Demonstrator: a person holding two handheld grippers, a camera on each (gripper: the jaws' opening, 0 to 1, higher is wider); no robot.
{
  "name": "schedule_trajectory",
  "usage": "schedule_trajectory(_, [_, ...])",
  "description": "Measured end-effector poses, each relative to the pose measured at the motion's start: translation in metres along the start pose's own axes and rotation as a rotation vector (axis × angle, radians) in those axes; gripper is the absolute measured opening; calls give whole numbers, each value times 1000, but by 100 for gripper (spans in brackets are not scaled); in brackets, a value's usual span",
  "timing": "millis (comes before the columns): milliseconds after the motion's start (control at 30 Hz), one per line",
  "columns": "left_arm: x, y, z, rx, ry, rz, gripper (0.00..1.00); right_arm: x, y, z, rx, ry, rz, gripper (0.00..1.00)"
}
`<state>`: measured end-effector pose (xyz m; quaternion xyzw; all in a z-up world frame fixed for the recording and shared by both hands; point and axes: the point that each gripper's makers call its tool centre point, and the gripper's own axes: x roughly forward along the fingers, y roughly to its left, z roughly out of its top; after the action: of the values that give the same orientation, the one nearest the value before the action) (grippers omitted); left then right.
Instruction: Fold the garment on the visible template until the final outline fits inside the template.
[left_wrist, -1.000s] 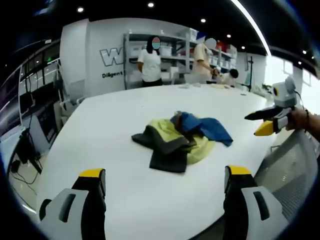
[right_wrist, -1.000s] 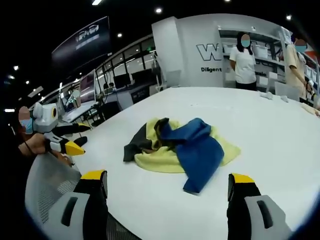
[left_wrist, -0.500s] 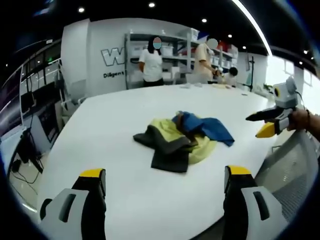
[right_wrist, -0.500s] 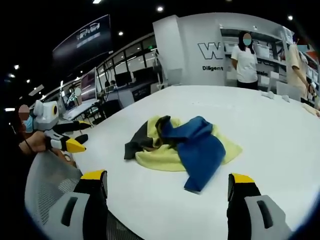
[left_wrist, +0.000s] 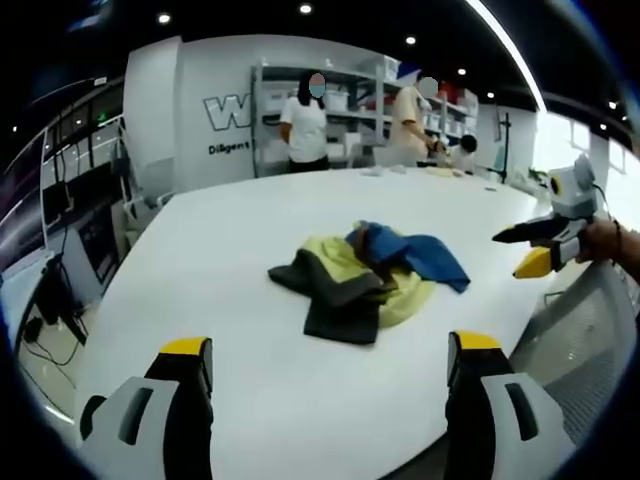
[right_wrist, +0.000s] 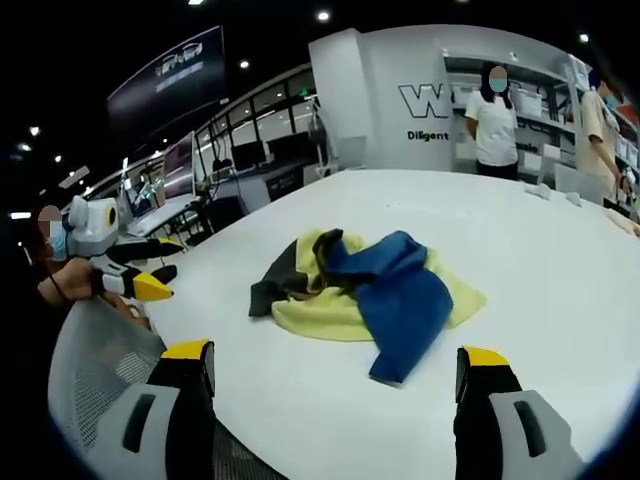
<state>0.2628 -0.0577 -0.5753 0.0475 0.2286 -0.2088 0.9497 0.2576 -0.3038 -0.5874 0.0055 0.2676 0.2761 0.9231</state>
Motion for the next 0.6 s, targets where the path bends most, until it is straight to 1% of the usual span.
schedule_trajectory(333, [0, 0, -1, 1, 6, -3, 95, 1, 2, 4, -27, -29, 10, 99])
schedule_trajectory(400, [0, 0, -2, 0, 7, -3, 95, -1, 2, 8, -18, -50, 17, 98])
schedule_trajectory(500, [-1, 0, 1, -10, -7, -1, 95, -3, 1, 13, -2, -79, 17, 98])
schedule_trajectory(600, [-1, 1, 1, -11, -7, 0, 95, -3, 0, 14, 7, -83, 16, 97])
